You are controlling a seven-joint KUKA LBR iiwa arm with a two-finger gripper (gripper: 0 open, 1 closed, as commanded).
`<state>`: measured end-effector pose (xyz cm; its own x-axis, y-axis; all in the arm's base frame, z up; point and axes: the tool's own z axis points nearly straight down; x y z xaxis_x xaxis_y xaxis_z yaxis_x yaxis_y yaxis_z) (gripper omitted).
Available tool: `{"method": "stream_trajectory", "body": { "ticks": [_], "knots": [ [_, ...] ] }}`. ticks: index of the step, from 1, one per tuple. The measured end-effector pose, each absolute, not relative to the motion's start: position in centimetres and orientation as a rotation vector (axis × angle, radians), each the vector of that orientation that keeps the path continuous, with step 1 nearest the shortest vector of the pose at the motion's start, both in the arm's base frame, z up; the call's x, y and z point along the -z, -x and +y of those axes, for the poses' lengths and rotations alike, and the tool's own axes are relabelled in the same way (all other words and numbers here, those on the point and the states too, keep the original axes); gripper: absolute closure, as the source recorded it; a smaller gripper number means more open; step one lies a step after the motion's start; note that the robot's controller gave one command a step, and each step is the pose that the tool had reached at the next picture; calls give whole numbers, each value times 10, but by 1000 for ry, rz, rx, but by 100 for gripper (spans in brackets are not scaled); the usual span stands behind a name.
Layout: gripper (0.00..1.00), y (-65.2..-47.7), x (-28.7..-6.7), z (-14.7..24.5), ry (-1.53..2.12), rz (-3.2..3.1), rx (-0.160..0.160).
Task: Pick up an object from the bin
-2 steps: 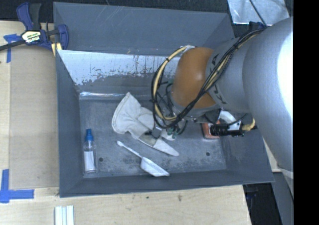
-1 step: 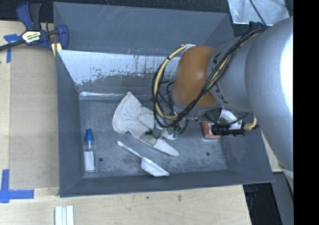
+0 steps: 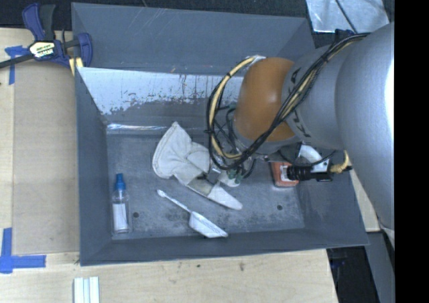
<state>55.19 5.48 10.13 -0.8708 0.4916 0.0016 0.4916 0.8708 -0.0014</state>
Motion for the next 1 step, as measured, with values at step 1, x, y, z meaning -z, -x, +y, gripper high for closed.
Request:
{"method": "stream_trajectory", "body": {
  "ticks": [1],
  "knots": [
    [100, -551, -117, 55, 797, -3034, -3]
  ]
}}
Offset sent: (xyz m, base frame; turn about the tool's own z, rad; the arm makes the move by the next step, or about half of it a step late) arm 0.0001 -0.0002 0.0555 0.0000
